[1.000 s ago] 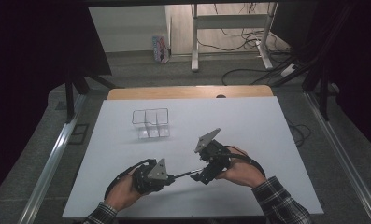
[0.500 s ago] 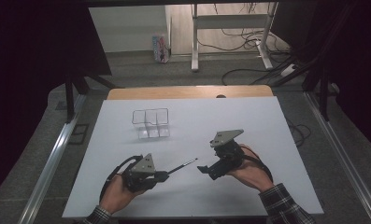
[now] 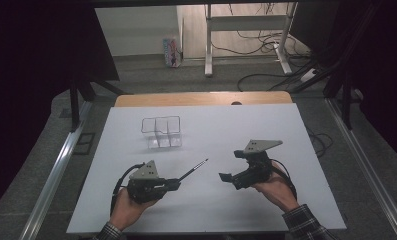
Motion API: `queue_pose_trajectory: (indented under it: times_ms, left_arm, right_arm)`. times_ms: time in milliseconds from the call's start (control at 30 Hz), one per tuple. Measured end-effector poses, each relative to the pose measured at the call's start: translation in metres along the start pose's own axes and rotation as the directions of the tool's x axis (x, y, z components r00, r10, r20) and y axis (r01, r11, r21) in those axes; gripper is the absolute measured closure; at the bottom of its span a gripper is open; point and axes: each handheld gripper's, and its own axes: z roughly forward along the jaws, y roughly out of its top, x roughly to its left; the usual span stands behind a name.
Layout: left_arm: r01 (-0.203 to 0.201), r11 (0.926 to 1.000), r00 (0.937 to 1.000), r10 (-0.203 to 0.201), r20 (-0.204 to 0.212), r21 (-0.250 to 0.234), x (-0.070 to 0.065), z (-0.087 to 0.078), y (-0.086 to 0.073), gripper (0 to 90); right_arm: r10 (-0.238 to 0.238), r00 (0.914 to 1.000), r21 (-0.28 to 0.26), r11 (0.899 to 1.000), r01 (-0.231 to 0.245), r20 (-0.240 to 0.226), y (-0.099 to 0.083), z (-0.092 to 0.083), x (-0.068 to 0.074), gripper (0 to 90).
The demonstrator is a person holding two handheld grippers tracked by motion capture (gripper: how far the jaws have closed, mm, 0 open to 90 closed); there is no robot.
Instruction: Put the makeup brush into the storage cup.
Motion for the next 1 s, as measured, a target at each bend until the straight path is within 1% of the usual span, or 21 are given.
queue_pose_trajectory:
  times_ms: [67,167,233,300,333,400,467,567,700,733,800,833,933,1000]
  left_arm:
    - [0.018,0.9996,0.9998,-0.018,0.011,-0.020,0.000,0.000,0.000,83.1]
    - [0.041,0.9978,0.9987,-0.040,0.033,-0.052,0.000,0.001,-0.001,83.1]
    - [0.055,0.9959,0.9968,-0.050,0.063,-0.073,0.000,0.002,-0.001,83.0]
    - [0.066,0.9942,0.9950,-0.059,0.080,-0.085,0.000,0.003,-0.001,83.0]
    - [0.070,0.9934,0.9942,-0.062,0.088,-0.091,0.000,0.004,-0.001,83.0]
    - [0.080,0.9912,0.9925,-0.069,0.101,-0.105,0.001,0.004,-0.001,83.0]
    - [0.093,0.9879,0.9896,-0.078,0.121,-0.124,0.001,0.005,-0.001,83.0]
    - [0.094,0.9857,0.9880,-0.075,0.135,-0.140,0.000,0.007,0.001,83.0]
    - [0.087,0.9853,0.9863,-0.065,0.152,-0.147,-0.002,0.014,0.005,83.0]
    - [0.082,0.9855,0.9865,-0.059,0.153,-0.148,-0.004,0.016,0.006,83.0]
    - [0.079,0.9856,0.9855,-0.055,0.160,-0.149,-0.005,0.019,0.008,83.0]
    - [0.076,0.9857,0.9854,-0.051,0.162,-0.150,-0.006,0.021,0.009,83.0]
    - [0.068,0.9858,0.9851,-0.042,0.167,-0.153,-0.008,0.025,0.012,83.0]
    - [0.062,0.9858,0.9843,-0.034,0.173,-0.156,-0.009,0.027,0.013,83.0]
  right_arm:
    - [0.030,0.9996,-0.022,0.999,-0.030,0.000,-0.001,-0.004,-0.002,1.2]
    - [0.076,0.9969,-0.044,0.996,-0.077,-0.020,-0.002,-0.007,-0.002,1.6]
    - [0.092,0.9955,-0.048,0.995,-0.093,-0.023,-0.002,-0.007,-0.002,1.6]
    - [0.104,0.9946,-0.051,0.993,-0.104,-0.011,-0.002,-0.006,-0.001,1.4]
    - [0.120,0.9927,-0.056,0.991,-0.120,-0.014,-0.001,-0.006,-0.001,1.2]
    - [0.142,0.9889,-0.071,0.987,-0.145,-0.045,-0.001,-0.006,0.000,1.6]
    - [0.153,0.9849,-0.082,0.984,-0.160,-0.081,0.000,-0.006,0.002,2.3]
    - [0.162,0.9813,-0.098,0.980,-0.172,-0.104,0.002,-0.007,0.004,9.1]
    - [0.173,0.9707,-0.116,0.974,-0.193,-0.167,0.005,-0.010,0.007,22.7]
    - [0.166,0.9688,-0.119,0.975,-0.190,-0.184,0.005,-0.010,0.008,26.1]
    - [0.150,0.9690,-0.120,0.977,-0.176,-0.196,0.006,-0.010,0.010,32.0]
    - [0.144,0.9678,-0.118,0.978,-0.171,-0.206,0.007,-0.010,0.011,34.7]
    - [0.134,0.9641,-0.119,0.979,-0.165,-0.229,0.008,-0.009,0.013,41.7]
    - [0.133,0.9602,-0.119,0.979,-0.166,-0.246,0.008,-0.009,0.013,46.7]
